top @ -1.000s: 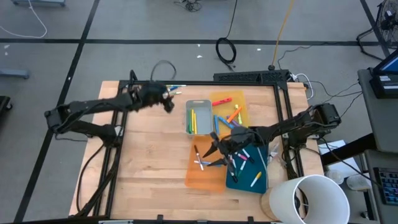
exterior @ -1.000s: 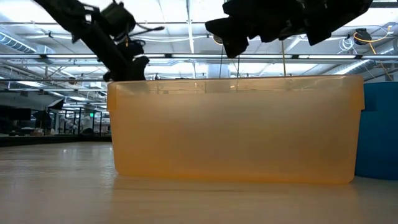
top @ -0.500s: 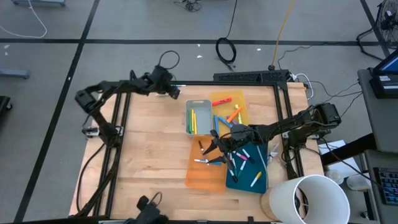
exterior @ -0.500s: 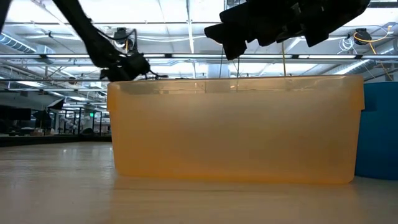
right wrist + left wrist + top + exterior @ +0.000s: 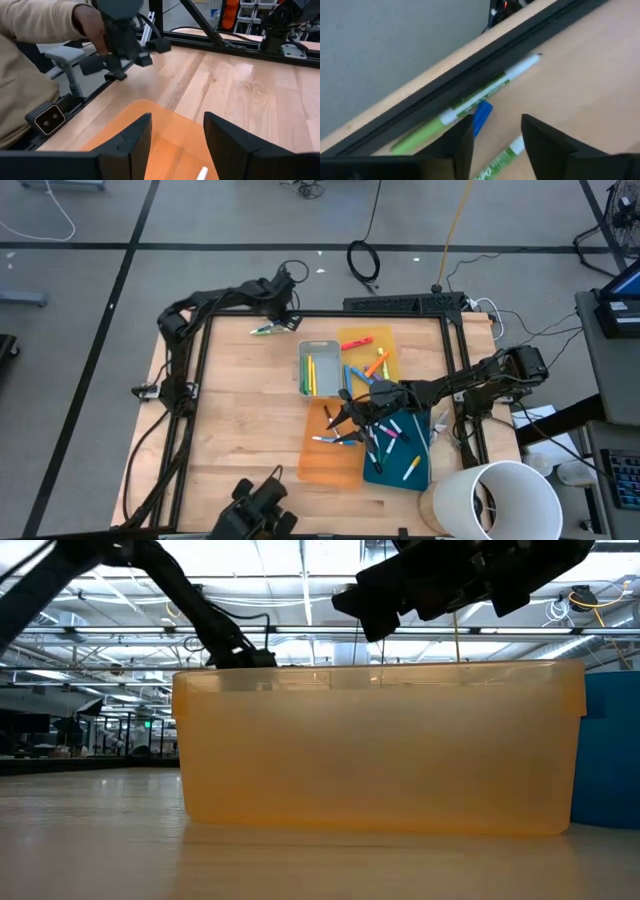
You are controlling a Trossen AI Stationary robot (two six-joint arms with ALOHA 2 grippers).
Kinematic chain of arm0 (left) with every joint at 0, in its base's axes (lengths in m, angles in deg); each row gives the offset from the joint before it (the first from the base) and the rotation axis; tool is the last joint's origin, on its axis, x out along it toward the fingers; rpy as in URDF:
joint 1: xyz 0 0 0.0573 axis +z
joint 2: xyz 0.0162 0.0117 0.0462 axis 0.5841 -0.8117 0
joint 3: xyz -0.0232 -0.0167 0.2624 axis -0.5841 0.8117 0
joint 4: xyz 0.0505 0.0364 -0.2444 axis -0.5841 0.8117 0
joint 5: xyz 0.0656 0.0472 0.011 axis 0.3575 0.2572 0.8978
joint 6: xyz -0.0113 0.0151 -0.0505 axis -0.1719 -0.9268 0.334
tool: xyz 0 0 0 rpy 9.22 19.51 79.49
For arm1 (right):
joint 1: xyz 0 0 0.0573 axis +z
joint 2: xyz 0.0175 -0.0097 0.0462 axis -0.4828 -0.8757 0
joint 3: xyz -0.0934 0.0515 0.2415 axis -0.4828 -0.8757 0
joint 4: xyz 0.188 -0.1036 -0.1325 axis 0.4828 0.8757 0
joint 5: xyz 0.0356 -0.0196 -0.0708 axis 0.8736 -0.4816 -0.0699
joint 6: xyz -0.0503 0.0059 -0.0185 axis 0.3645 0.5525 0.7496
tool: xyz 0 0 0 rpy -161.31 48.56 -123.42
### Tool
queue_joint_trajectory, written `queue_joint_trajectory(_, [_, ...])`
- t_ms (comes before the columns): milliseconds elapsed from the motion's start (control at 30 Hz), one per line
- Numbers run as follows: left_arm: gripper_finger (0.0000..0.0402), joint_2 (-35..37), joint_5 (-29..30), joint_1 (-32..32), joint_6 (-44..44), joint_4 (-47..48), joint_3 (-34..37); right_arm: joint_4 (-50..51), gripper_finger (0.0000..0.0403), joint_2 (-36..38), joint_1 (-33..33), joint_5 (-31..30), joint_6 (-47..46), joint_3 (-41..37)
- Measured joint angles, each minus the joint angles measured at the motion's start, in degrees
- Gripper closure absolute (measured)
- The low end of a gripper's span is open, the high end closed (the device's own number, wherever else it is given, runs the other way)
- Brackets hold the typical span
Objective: Pick & Place Markers
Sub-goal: Put the green marker pen into the orange bin
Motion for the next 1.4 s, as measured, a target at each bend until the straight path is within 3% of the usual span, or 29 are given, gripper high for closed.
queue_joint_trajectory(433, [0.0394,-3.88,-0.07,3.18,0.31,-0.36,-2.7,0.23,0.0238,0.0,0.0,0.0,0.0,0.0])
queue_joint_trajectory(567, [0.0393,-4.34,3.48,3.78,0.2,1.33,-2.89,0.23,0.0239,0.0,0.0,0.02,-0.11,0.0])
queue_joint_trajectory(800, [0.0396,-4.43,2.93,3.86,1.18,0.77,-2.76,0.23,0.0241,0.0,0.0,0.02,-0.15,0.0])
queue_joint_trajectory(1033, [0.0394,-4.09,-7.46,4.08,-2.26,9.81,-2.69,0.29,0.0243,0.0,0.0,0.04,-0.15,0.0])
queue_joint_trajectory(1133, [0.0398,-2.4,-8.22,3.57,-3.71,14.57,-2.44,0.28,0.0243,0.0,0.01,0.02,-0.15,0.0])
queue_joint_trajectory(1400, [0.0394,3.4,0.95,1.08,-5.4,12.22,-2.61,0.26,0.0243,0.0,0.0,0.02,-0.17,0.0])
